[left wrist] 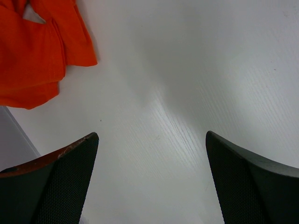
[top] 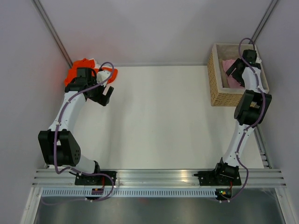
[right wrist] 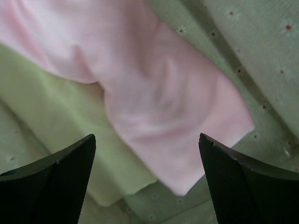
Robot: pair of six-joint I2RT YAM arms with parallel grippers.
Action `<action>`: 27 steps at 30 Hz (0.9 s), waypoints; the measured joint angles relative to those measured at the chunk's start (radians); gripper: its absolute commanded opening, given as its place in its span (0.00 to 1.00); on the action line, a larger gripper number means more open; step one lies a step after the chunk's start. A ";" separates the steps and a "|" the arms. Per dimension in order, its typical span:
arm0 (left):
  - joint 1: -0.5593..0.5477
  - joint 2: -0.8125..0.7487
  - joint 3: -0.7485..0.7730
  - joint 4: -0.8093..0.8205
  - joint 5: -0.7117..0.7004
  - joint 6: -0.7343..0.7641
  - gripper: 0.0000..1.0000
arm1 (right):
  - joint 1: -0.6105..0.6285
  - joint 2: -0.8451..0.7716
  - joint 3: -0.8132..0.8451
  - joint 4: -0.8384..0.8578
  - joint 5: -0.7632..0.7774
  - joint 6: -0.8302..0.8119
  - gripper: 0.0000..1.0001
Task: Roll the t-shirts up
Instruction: Place the rolled tshirt into the container
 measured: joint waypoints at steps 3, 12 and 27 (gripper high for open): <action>0.000 -0.010 -0.009 0.023 -0.031 -0.028 1.00 | 0.027 -0.042 -0.003 -0.017 0.048 -0.049 0.98; 0.000 -0.075 -0.098 0.066 -0.124 -0.150 1.00 | 0.072 -0.454 -0.266 0.088 0.161 -0.225 0.98; 0.000 -0.167 -0.193 0.083 -0.169 -0.295 1.00 | 0.083 -1.045 -1.018 0.238 0.120 -0.367 0.98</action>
